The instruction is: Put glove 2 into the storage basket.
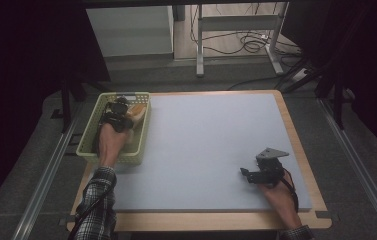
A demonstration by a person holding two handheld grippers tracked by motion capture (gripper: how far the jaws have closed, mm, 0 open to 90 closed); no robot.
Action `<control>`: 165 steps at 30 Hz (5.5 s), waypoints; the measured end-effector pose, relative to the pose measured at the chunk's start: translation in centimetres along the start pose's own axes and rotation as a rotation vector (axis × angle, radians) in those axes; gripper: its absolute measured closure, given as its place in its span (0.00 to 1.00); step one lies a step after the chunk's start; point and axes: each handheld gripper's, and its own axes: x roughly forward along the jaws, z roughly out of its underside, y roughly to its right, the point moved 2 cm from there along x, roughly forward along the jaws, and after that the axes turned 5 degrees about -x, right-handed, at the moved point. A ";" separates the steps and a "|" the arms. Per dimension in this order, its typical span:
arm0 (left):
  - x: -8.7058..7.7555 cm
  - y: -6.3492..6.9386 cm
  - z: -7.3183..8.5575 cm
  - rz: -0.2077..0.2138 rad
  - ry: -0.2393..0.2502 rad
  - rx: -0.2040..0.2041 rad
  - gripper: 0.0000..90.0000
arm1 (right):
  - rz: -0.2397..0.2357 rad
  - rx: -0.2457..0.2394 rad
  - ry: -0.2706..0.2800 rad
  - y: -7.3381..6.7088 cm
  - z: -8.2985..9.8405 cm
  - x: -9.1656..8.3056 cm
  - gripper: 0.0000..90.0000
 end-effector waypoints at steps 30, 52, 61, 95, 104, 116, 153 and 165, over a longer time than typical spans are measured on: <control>0.2 -2.9 0.9 0.033 -0.031 -0.004 0.87 | 0.000 0.001 -0.001 0.0 0.0 0.0 0.23; 0.5 -2.8 0.8 0.040 0.047 -0.026 0.74 | 0.000 0.000 0.000 0.0 0.0 0.0 0.23; -1.1 -4.2 1.5 0.096 0.106 -0.042 0.60 | 0.000 0.001 0.000 0.0 0.0 0.0 0.23; -5.6 -3.1 4.7 0.252 0.249 0.078 0.05 | 0.002 -0.001 0.000 0.0 0.0 0.0 0.23; -7.6 -0.1 5.6 0.290 0.284 0.174 0.03 | 0.003 -0.002 -0.003 0.0 0.0 0.0 0.23; -9.1 3.6 6.7 0.352 0.331 0.270 0.02 | 0.003 -0.002 -0.002 0.0 0.0 0.0 0.23; -4.9 12.2 14.5 0.523 0.337 0.438 0.00 | 0.004 -0.001 -0.003 0.0 0.0 0.0 0.22; -2.0 11.7 17.0 0.500 0.290 0.434 0.00 | 0.006 -0.001 -0.003 0.0 0.0 0.0 0.22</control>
